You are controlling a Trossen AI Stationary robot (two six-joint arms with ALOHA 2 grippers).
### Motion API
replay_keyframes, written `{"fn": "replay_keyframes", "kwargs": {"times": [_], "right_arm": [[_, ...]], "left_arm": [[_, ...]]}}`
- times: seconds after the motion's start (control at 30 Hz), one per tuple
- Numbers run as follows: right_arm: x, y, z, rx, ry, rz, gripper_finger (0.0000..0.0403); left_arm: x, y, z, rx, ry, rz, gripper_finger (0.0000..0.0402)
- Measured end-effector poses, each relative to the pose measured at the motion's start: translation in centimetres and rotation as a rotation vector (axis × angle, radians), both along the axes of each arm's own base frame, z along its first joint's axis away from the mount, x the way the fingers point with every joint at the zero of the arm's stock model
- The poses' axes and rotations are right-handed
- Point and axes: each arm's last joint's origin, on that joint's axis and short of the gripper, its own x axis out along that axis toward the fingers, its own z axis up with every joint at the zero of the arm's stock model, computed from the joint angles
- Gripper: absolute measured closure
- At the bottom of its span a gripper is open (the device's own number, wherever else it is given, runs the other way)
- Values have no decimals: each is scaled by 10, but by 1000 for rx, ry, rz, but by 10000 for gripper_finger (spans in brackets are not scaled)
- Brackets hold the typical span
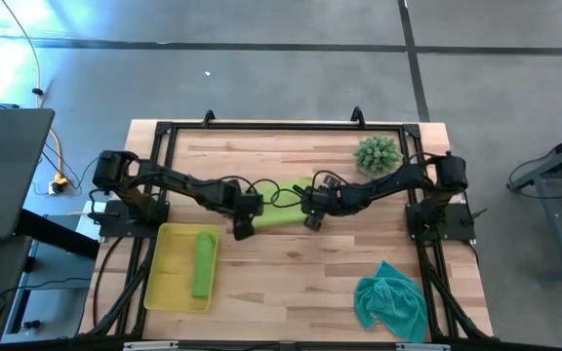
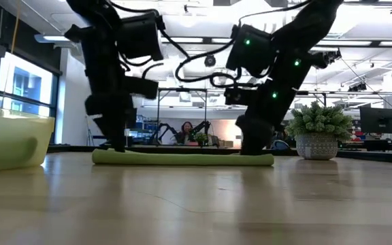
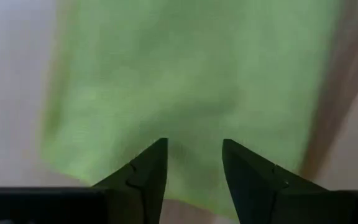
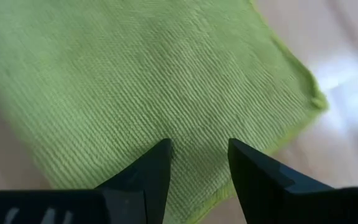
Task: Roll microfiber towels into tight, uniform cylinder then place into a basket
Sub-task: Fold the light green microfiber towel
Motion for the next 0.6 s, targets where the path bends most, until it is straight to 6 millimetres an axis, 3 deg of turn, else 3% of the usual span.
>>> {"fn": "replay_keyframes", "kwargs": {"times": [0.17,0.37,0.5,0.6], "right_arm": [[2,-18,0,-157,30,5,249],[6,-37,10,-292,14,21,249],[7,-36,30,-211,-48,-46,249],[2,-25,41,-51,-107,-123,249]], "left_arm": [[7,-11,-12,-61,-6,4,270],[28,-25,-20,-201,-158,-44,270],[35,-35,-12,-226,-207,-111,271],[40,-37,7,-210,-255,-168,271]]}}
